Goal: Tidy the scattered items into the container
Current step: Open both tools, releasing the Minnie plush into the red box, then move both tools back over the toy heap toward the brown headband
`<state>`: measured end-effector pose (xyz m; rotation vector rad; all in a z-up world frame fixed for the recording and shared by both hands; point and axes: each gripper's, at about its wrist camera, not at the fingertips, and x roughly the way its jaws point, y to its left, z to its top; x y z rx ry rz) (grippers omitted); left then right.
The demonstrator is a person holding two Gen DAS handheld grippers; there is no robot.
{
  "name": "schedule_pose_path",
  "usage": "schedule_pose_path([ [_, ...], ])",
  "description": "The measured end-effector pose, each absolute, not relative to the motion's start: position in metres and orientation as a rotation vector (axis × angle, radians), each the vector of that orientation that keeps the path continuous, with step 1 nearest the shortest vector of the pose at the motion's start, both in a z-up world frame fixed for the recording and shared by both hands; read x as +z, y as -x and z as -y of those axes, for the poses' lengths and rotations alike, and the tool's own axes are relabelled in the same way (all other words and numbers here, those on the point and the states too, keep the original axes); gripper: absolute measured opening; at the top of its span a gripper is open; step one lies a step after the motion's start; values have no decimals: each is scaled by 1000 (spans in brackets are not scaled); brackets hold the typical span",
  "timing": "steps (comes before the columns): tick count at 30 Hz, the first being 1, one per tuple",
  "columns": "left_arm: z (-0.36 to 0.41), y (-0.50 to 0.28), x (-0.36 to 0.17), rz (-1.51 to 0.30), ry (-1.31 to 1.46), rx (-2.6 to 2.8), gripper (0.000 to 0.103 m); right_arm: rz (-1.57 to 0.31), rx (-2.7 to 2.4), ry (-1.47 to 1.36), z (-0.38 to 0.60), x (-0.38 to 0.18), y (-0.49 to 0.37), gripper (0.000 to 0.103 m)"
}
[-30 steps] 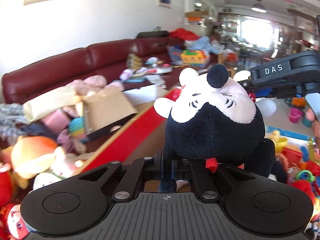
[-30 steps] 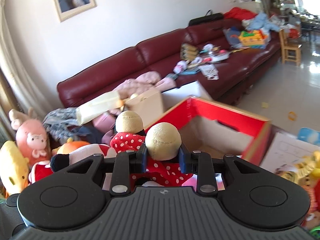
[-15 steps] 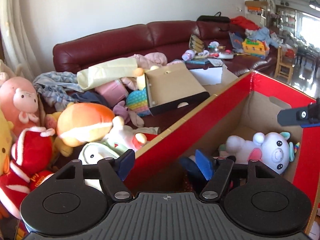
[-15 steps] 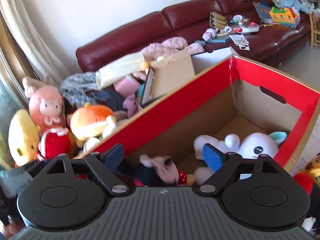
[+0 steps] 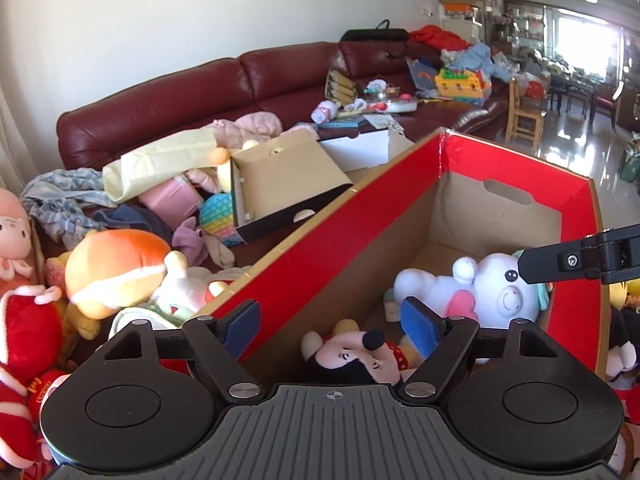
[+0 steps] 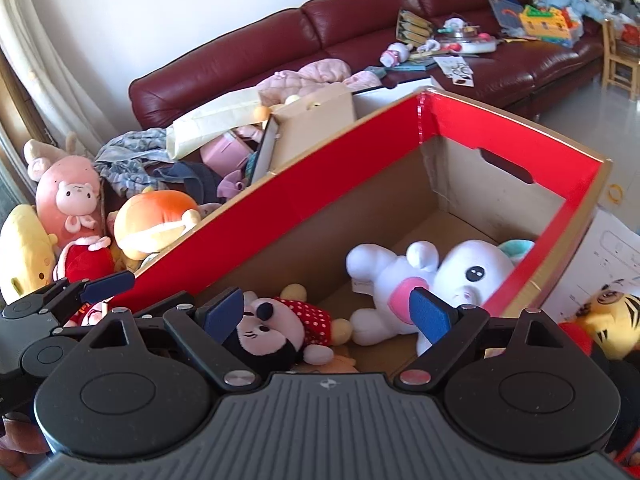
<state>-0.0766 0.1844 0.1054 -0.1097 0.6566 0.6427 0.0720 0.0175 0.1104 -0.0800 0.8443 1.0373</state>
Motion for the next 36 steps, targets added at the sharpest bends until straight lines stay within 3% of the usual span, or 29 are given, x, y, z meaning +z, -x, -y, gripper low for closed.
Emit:
schedule_pose_path([
  [21,-149,54,107,-658,86,553,90,-806,1002,-44,45,121,-71,94],
  [36,-55,13,122,-598,-44,320,92,-716,672,-251,219,135,-116,98],
])
